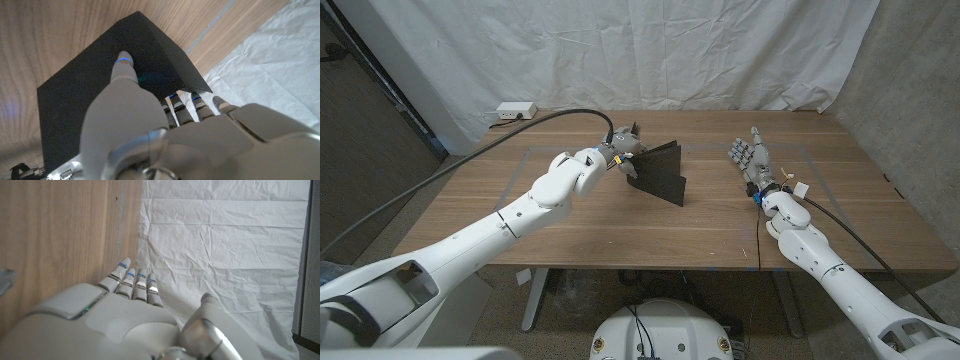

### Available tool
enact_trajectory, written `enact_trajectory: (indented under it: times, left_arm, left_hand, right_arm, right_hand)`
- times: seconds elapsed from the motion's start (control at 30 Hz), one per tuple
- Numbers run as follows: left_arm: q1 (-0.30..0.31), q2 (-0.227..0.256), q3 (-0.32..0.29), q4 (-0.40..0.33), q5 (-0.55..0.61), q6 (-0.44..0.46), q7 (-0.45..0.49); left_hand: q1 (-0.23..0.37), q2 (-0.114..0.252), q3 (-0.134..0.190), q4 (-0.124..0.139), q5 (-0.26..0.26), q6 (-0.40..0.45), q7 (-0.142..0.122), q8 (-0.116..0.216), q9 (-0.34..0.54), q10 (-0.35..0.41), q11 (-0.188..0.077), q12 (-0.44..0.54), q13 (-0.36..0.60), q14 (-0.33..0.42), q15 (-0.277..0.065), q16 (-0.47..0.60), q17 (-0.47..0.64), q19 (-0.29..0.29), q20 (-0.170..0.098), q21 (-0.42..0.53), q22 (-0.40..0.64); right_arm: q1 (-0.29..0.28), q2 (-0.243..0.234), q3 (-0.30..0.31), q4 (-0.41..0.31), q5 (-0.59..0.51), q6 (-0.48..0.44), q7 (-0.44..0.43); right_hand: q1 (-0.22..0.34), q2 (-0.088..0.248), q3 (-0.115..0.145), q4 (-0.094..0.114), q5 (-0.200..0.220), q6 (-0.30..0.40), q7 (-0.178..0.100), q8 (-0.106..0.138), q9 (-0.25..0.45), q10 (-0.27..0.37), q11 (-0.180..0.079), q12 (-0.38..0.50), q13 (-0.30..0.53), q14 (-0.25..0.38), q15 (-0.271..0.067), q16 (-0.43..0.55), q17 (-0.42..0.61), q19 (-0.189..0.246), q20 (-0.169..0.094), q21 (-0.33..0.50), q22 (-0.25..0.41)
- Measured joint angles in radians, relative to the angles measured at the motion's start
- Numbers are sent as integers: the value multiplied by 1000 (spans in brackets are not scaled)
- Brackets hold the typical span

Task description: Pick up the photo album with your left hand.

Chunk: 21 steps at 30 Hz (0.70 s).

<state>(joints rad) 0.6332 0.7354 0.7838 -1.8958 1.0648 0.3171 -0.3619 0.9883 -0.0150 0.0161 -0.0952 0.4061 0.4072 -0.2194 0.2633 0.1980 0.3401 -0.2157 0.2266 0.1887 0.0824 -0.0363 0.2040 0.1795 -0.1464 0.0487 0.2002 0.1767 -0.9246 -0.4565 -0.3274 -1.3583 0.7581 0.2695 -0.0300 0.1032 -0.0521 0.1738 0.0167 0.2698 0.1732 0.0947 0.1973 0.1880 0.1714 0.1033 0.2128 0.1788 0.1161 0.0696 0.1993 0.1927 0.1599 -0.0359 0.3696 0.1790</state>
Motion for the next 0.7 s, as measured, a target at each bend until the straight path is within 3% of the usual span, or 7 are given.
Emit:
enact_trajectory:
  times: [0.17,0.4,0.7]
  left_arm:
    - [0,0,0,0,1,2,2]
    - [2,-2,1,-3,1,3,1]
    - [2,-4,5,-3,1,6,-1]
  left_hand:
    - [14,14,-5,-3,0,62,-1,17,0,50,0,8,0,28,2,0,0,18,-11,0,0]
    - [28,21,-15,-2,0,137,-1,33,0,115,0,8,0,51,-3,0,-1,35,-8,0,0]
    - [40,24,-23,-1,0,188,-5,41,0,160,-3,9,0,76,-3,0,0,52,-16,0,0]
  right_arm:
    - [4,2,-1,4,0,0,0]
    - [10,4,-2,11,1,-1,5]
    - [15,7,-3,20,3,-1,12]
  right_hand:
    - [0,0,0,0,0,0,0,0,0,0,0,0,0,0,0,0,0,0,0,-4,0]
    - [5,5,0,0,0,0,0,0,0,0,0,0,0,0,0,0,0,0,0,-4,0]
    - [5,5,-3,-3,0,0,0,0,0,0,0,0,0,0,0,0,0,0,0,-8,0]
